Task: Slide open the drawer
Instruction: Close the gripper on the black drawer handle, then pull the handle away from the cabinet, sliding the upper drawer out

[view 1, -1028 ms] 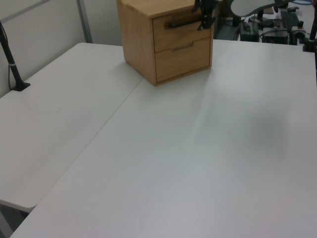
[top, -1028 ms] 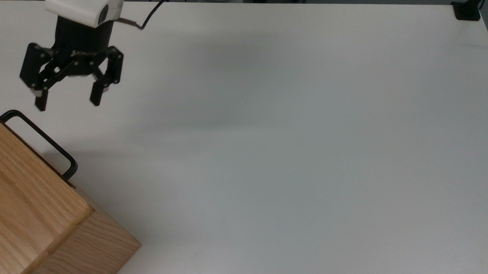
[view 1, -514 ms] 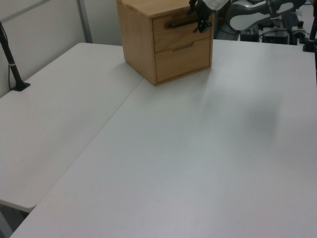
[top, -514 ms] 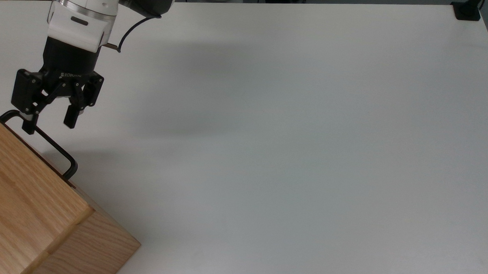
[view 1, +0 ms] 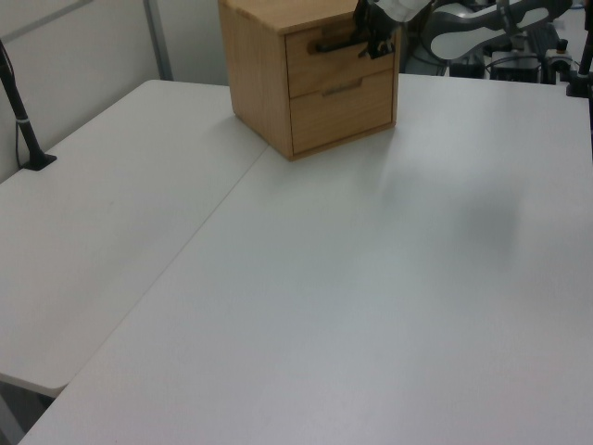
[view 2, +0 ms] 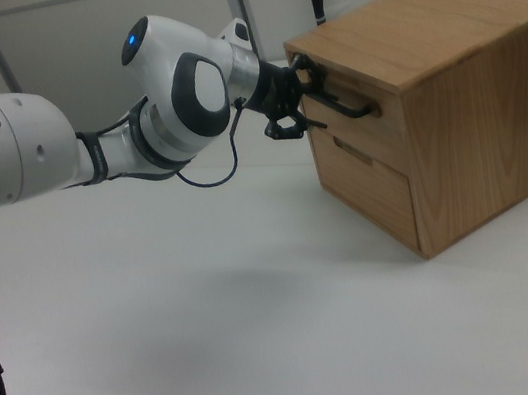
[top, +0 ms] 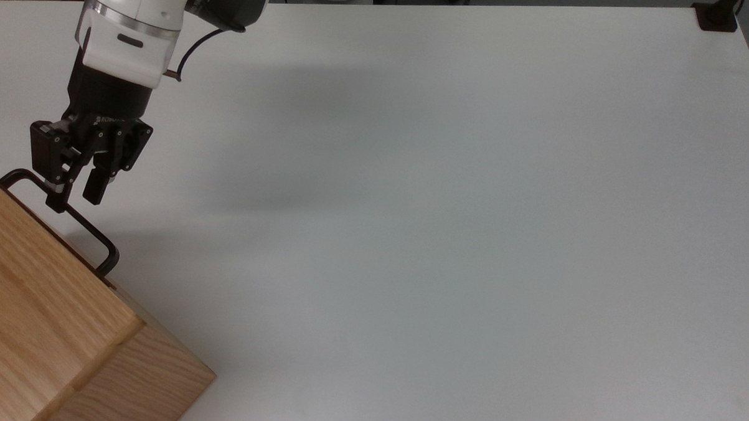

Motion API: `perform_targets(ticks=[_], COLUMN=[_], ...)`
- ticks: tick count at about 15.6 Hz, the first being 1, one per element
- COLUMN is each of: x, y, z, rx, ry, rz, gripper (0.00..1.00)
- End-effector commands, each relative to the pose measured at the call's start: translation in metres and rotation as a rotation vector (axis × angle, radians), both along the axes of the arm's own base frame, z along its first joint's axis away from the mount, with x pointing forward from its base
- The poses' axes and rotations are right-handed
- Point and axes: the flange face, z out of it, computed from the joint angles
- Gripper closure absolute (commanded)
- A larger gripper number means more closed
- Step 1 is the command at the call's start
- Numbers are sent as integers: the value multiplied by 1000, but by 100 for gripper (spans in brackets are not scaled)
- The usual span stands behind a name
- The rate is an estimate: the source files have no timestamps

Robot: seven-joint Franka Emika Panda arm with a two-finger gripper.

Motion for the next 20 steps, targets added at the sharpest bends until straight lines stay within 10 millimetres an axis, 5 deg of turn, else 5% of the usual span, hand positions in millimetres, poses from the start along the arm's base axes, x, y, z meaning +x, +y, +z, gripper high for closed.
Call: perform_targets(ticks=[1,7,14,20], x=[4,3,-25,-56], y=[-5,-4,22,77], z=[-3,2,11,23], rx=[-38,-31,7,41], ry=[-11,-28,-19,20], rz=[32,32,25,16], gripper=[60,92,100,100])
